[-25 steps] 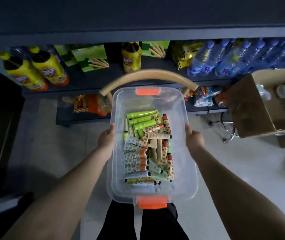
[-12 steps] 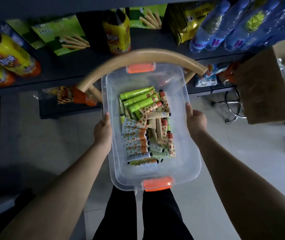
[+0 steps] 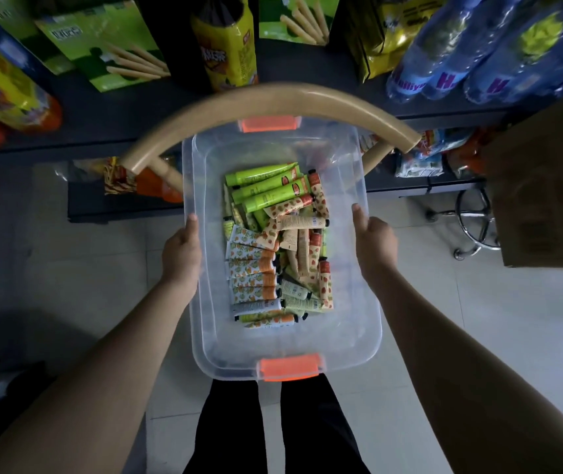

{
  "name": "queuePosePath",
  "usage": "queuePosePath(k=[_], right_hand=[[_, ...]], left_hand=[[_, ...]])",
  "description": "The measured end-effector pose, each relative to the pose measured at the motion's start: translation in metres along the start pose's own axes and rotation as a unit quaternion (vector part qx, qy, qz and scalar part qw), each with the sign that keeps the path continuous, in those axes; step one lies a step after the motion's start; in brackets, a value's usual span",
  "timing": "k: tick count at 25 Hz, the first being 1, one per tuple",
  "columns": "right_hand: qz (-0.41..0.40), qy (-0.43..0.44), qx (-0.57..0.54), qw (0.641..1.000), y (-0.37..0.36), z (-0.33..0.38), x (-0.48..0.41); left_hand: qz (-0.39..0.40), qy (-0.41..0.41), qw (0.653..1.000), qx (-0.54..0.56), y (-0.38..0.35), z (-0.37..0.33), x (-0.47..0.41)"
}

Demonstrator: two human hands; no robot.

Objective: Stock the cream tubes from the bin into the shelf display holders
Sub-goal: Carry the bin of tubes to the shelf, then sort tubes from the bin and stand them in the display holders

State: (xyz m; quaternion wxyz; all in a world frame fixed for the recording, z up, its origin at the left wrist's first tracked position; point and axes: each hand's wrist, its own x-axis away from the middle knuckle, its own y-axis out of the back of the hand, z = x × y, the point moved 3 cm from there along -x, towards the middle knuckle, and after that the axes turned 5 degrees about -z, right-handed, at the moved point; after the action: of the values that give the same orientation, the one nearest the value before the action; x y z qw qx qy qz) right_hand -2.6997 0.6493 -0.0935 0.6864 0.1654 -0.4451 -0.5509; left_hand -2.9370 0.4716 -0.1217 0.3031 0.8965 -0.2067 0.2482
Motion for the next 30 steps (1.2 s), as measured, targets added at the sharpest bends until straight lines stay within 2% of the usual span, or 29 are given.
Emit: queuePosePath(k=[4,9,17,19,22,24,27,30], right_hand=[[0.026,0.005,-0.01,1.0,0.004,-0.001,0.0],[0.076,0.031,0.084,0.993,0.014,-0.002,-0.002],[0.003,0.106,0.108,0.988,0.036,0.0,0.027],[-0.027,0.117,0.102,0.988,0.04,0.003,0.036],[-0.045,0.162,0.083,0.982,0.031,0.009,0.051],[-0.042,0.164,0.057,0.984,0.017,0.013,0.061],[0.003,0.096,0.018,0.995,-0.016,0.006,0.066],[0.068,-0.042,-0.099,0.992,-0.042,-0.005,0.062]], left_hand=[[-0.02,-0.022,0.996,-0.08,0.007,-0.008,0.008],[-0.019,-0.05,0.98,-0.193,0.014,-0.016,0.025],[0.026,-0.119,0.964,-0.236,0.029,0.0,0.044],[-0.001,-0.173,0.95,-0.261,0.037,-0.007,0.054],[-0.082,-0.366,0.903,-0.211,0.043,-0.025,0.088],[-0.021,-0.419,0.891,-0.174,0.031,-0.028,0.097],[0.119,-0.314,0.926,-0.171,-0.005,-0.022,0.087],[0.149,-0.221,0.953,-0.142,-0.037,-0.025,0.062]])
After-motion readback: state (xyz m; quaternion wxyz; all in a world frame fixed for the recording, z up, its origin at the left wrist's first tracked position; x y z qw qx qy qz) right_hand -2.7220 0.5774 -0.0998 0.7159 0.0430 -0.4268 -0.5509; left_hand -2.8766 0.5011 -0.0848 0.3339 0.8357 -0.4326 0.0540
